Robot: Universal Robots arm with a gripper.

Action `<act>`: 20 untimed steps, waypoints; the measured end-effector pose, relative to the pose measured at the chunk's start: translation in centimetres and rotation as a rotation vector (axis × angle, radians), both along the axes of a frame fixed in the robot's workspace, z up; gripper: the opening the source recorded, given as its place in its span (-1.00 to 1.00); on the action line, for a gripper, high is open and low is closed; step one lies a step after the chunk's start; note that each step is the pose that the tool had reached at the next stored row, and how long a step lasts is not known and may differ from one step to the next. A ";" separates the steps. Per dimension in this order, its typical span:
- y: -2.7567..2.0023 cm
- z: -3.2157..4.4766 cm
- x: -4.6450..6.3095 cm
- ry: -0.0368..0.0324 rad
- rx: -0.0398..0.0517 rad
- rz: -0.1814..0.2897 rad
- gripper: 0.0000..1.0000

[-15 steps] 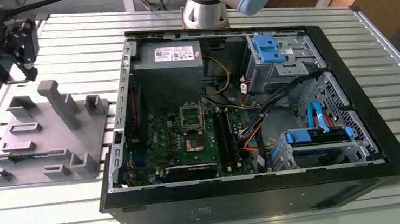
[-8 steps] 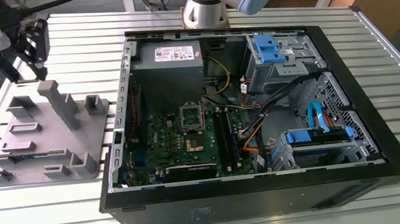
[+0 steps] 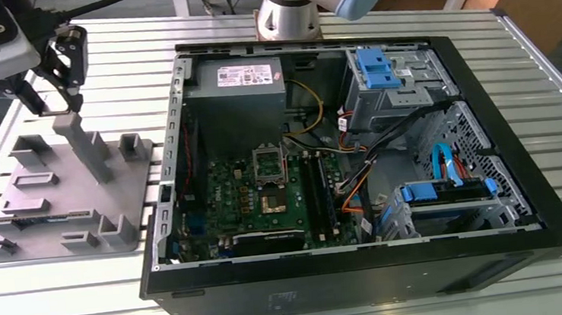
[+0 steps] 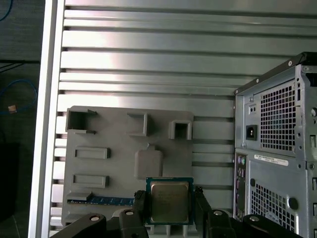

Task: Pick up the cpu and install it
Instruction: 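Pick up the cpu and move it towards the insertion slot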

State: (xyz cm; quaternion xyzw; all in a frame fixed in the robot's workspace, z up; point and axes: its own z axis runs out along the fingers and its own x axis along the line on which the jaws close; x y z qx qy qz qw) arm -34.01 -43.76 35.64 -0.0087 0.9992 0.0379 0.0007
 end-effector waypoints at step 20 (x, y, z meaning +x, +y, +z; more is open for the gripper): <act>0.00 0.01 1.2 0.0001 -0.0001 0.000 -0.06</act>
